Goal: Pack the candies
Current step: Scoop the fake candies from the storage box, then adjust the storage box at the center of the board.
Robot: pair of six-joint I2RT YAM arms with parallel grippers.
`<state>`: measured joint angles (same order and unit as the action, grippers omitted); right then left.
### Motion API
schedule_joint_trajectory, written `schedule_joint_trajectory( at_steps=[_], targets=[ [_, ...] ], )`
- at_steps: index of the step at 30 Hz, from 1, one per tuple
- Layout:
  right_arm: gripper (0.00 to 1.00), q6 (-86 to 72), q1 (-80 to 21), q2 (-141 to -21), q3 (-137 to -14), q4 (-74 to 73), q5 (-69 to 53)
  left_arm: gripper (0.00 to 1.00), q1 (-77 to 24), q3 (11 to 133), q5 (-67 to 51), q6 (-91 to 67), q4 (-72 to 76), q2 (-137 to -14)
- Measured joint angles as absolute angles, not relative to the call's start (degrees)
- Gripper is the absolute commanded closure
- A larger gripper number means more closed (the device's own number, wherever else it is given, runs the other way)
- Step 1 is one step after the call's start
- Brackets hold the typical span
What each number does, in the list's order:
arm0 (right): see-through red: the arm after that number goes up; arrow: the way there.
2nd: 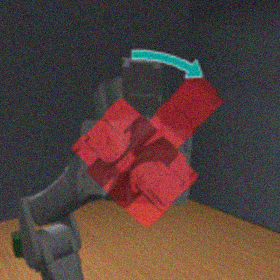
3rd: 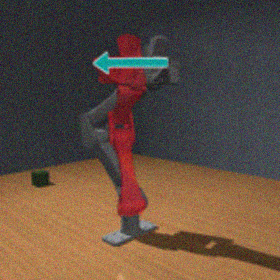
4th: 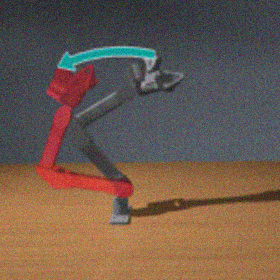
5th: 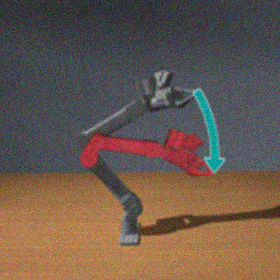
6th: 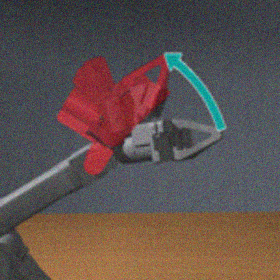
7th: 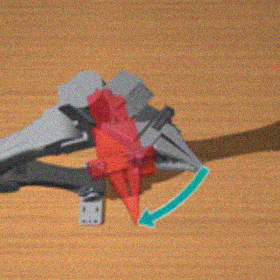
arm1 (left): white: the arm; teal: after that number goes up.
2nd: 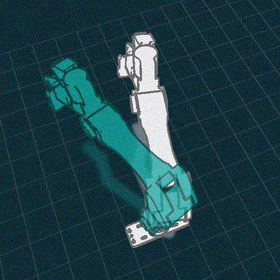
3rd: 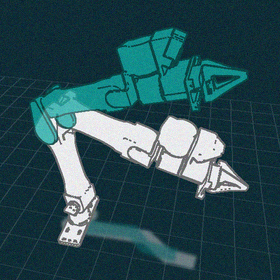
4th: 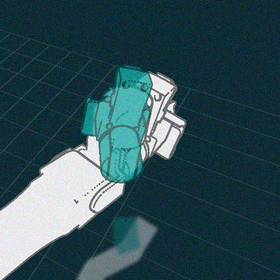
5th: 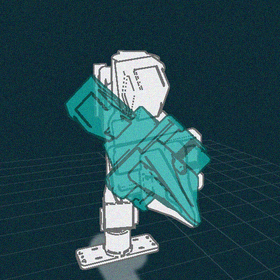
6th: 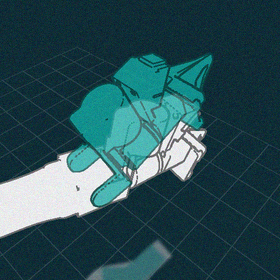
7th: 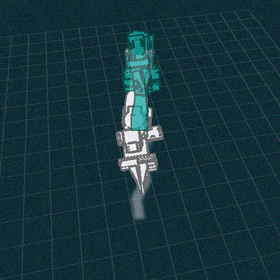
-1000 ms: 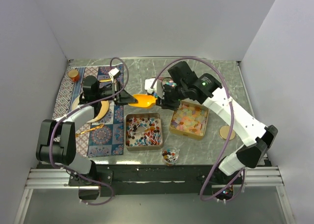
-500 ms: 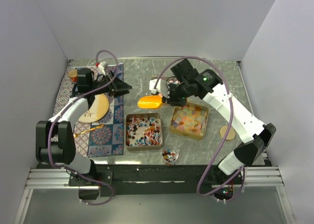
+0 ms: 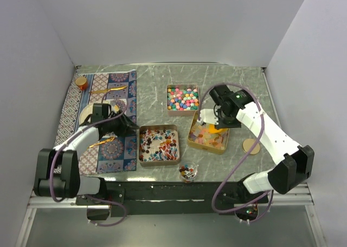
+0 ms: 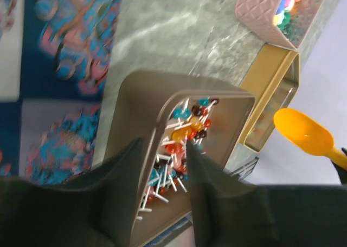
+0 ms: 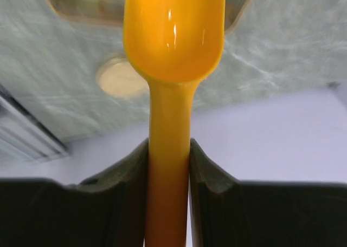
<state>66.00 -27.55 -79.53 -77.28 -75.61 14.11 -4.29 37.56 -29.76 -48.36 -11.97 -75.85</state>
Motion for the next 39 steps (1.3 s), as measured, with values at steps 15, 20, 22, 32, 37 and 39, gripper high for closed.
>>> schedule_joint_trajectory(
  at_steps=[15, 20, 22, 32, 37, 39],
  targets=[
    [1.0, 80.6, -27.0, -88.7, -74.5, -69.6, 31.0, 0.99, -4.7, 26.0, -29.1, -55.5, -11.1, -70.5],
    [1.0, 82.9, -27.0, -90.2, -73.8, -66.2, 32.5, 0.99, -6.0, 24.4, -29.3, -57.8, -9.7, -74.8],
    [1.0, 83.5, -27.0, -90.8, -73.8, -66.1, 32.6, 0.99, -6.6, 24.4, -29.8, -58.3, -9.0, -76.5],
    [1.0, 85.3, -27.0, -89.6, -73.4, -66.4, 27.6, 0.99, -9.8, 26.7, -32.3, -60.9, -3.0, -83.9],
    [1.0, 85.5, -26.8, -88.2, -73.4, -67.1, 22.2, 0.99, -9.8, 28.8, -32.3, -60.9, -1.3, -86.2],
    [1.0, 85.6, -26.8, -88.0, -73.4, -67.0, 20.8, 0.99, -9.8, 29.7, -32.3, -60.9, -1.0, -86.9]
  ],
)
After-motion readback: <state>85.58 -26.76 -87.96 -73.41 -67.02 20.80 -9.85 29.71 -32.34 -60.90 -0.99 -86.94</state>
